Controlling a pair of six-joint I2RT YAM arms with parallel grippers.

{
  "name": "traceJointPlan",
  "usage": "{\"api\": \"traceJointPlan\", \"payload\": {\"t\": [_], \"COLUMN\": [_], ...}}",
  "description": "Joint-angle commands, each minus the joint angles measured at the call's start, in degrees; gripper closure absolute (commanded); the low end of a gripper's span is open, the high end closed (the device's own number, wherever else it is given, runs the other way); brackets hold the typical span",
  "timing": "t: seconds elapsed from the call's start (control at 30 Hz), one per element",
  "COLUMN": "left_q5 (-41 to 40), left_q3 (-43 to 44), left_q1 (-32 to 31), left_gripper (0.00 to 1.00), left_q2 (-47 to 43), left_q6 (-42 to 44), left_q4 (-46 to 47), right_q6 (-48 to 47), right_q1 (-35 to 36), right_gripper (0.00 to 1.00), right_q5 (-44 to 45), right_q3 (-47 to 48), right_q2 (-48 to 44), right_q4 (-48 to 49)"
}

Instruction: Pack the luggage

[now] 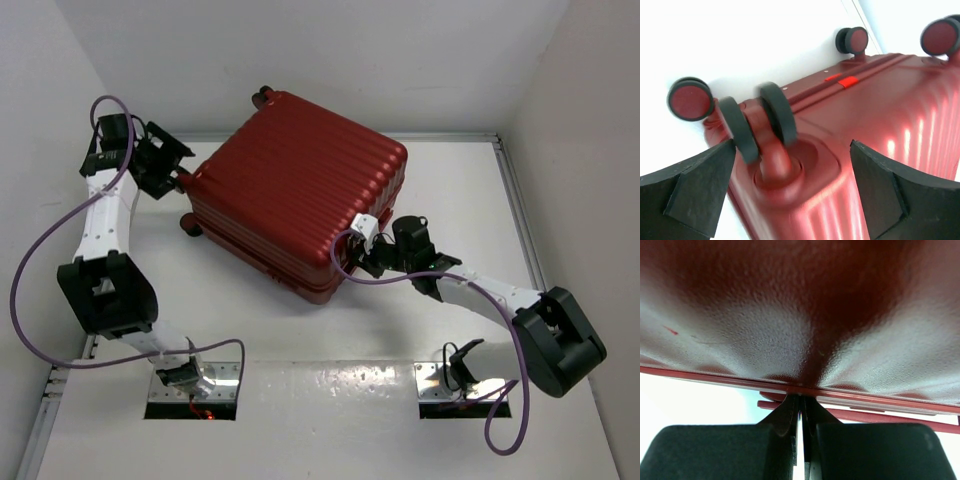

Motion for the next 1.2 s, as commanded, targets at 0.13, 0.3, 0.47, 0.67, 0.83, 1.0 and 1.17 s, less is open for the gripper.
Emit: {"api": "traceJointPlan", "payload": {"t": [0.13, 0.3, 0.47, 0.67, 0.83, 1.0, 1.17], "left_q5": [-6.7, -12.5, -13.7, -14.3, -15.5, -15.5, -13.4], "left_q3": [-0.2, -0.2, 2.5, 5.2, 7.5, 10.0, 12.1], "left_q1": [0.2, -1.0, -1.5, -2.1, -4.0, -5.1, -5.7], "left_gripper": [0.00, 0.00, 0.02, 0.02, 0.02, 0.01, 0.01], "left_q2": [-5.9, -4.6, -2.4, 2.2, 4.3, 6.5, 8.8], "left_q6": [3.3, 4.5, 5.0, 5.0, 4.5, 3.4, 2.3], "left_q4": [-4.0, -5.9, -6.4, -5.9, -5.4, -4.2, -3.6], "right_q6": [-1.4, -1.9, -1.7, -1.5, -1.7, -1.5, -1.6], "right_q1": [1.6, 1.6, 1.5, 1.6, 1.5, 1.5, 1.4], "right_gripper": [1.00, 1.00, 1.00, 1.00, 1.00, 1.00, 1.00], "right_q5": [-1.1, -0.8, -0.6, 0.3, 1.0, 1.1, 1.3], "right_q3": [3.9, 4.4, 3.9, 3.5, 3.6, 3.7, 4.1], "right_q2": [0.6, 0.9, 1.0, 1.2, 1.6, 2.4, 2.9], "right_q4": [4.6, 4.2, 4.4, 5.3, 5.6, 5.7, 5.7]}}
